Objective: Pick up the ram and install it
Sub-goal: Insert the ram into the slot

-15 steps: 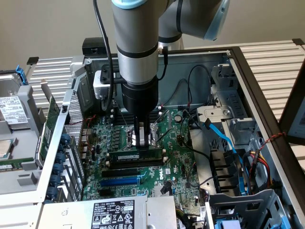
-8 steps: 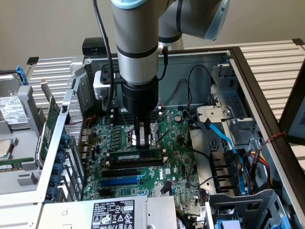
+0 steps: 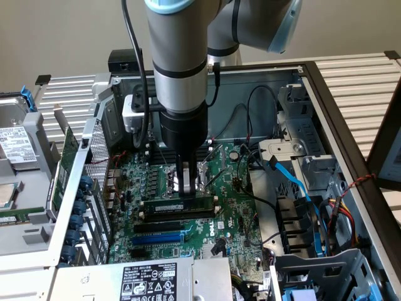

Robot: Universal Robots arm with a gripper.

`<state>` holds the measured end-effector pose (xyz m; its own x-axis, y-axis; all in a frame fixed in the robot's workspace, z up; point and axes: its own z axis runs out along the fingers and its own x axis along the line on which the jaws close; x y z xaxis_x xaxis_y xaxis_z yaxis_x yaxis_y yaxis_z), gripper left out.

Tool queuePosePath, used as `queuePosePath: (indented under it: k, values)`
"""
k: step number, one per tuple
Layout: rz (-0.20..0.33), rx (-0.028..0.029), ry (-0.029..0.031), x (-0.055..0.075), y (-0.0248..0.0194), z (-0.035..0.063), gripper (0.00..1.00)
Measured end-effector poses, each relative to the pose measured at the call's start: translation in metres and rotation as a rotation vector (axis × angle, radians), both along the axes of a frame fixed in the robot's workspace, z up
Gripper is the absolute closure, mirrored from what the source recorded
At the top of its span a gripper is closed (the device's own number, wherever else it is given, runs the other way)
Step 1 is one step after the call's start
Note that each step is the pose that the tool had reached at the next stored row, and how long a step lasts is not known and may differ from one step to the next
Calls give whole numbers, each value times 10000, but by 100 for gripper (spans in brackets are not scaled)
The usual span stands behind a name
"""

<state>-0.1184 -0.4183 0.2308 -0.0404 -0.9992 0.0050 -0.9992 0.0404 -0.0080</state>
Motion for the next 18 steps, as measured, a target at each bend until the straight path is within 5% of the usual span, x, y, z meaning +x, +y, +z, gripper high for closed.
queuePosePath:
  k: [13,14,17,18]
  values:
    - [0,-1,-29,-20,0,-56,86]
    - [0,-2,-2,-20,0,-57,86]
    - [0,-2,313,-24,0,-55,79]
    - [0,-2,377,-25,0,-50,79]
